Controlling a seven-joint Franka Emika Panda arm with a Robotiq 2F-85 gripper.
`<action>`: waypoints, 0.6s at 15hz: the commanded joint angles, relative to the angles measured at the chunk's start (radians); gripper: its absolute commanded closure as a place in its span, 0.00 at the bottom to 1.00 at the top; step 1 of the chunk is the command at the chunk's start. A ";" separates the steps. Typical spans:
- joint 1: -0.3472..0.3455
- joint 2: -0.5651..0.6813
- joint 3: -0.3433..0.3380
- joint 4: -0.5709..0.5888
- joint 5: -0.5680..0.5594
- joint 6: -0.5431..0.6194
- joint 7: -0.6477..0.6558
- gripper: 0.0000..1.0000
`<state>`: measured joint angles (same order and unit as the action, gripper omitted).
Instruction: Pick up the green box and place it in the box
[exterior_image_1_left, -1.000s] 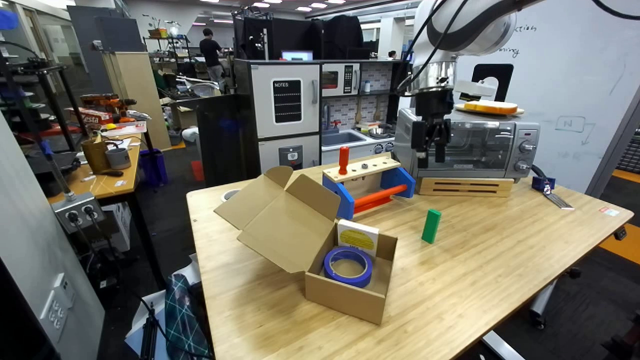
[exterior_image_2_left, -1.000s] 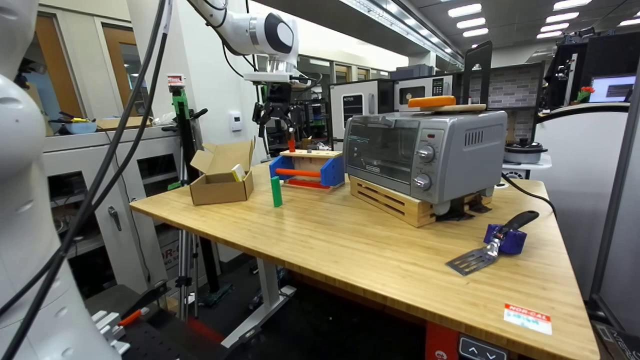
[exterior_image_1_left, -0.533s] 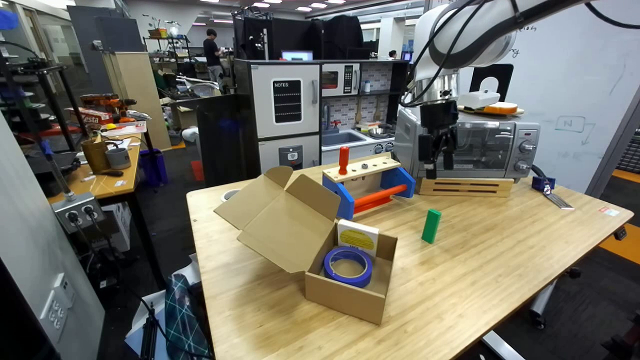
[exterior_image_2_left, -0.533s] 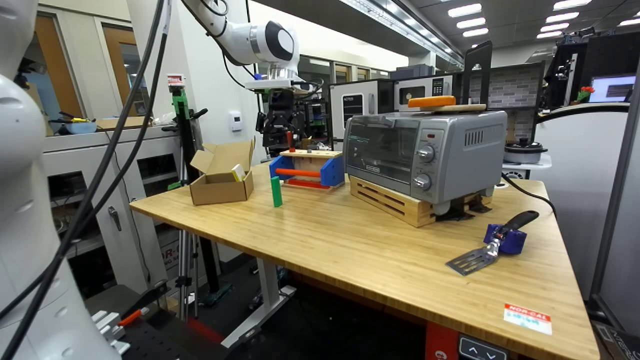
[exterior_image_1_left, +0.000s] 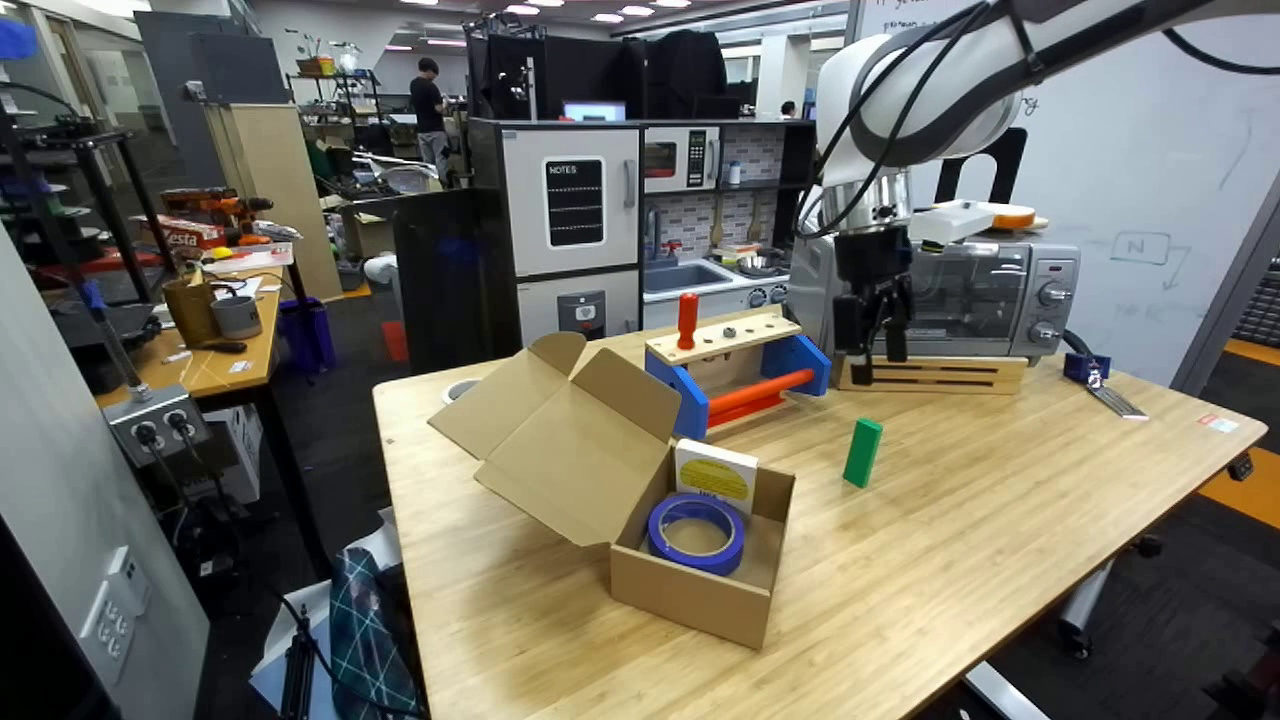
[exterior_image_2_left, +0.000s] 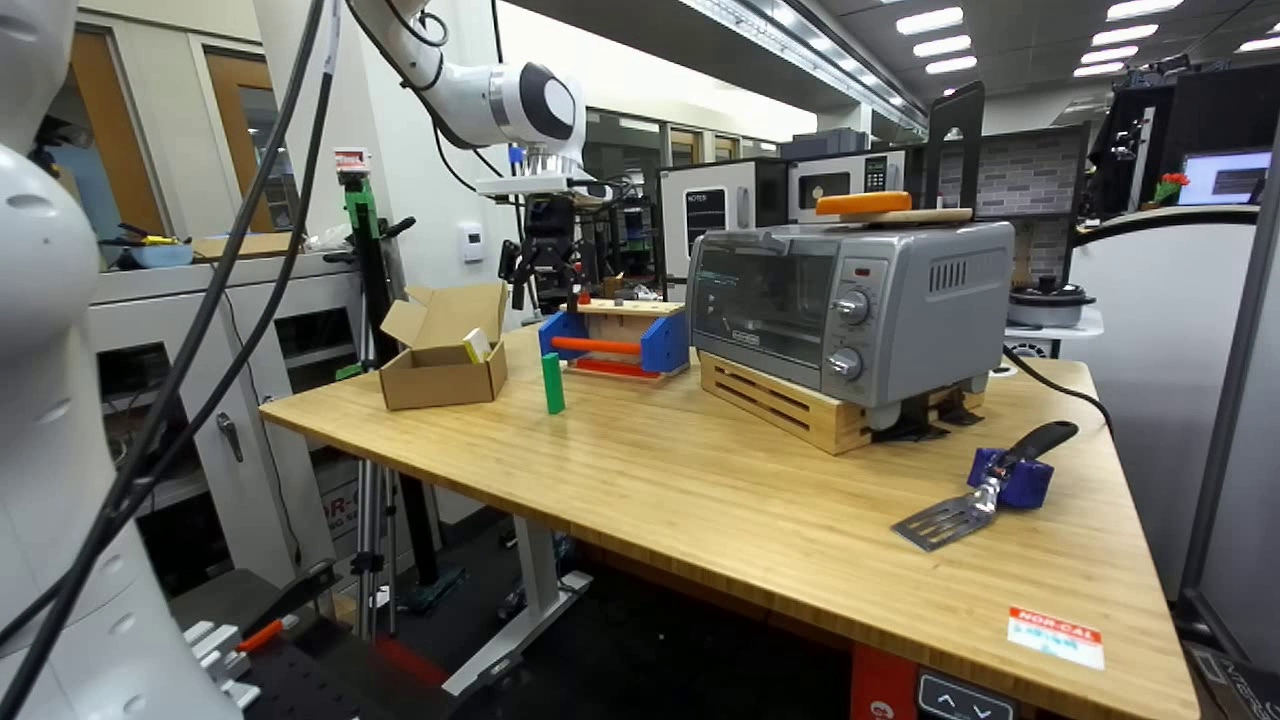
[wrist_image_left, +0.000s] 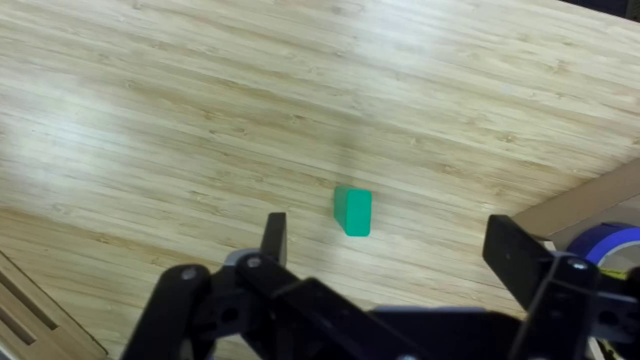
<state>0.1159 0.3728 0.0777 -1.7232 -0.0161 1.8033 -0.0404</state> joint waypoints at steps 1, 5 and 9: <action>0.009 -0.007 0.003 -0.025 -0.001 0.029 0.053 0.00; 0.015 -0.006 0.002 -0.046 0.009 0.044 0.102 0.00; 0.014 -0.001 -0.002 -0.042 0.006 0.074 0.131 0.00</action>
<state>0.1319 0.3745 0.0778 -1.7594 -0.0138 1.8433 0.0642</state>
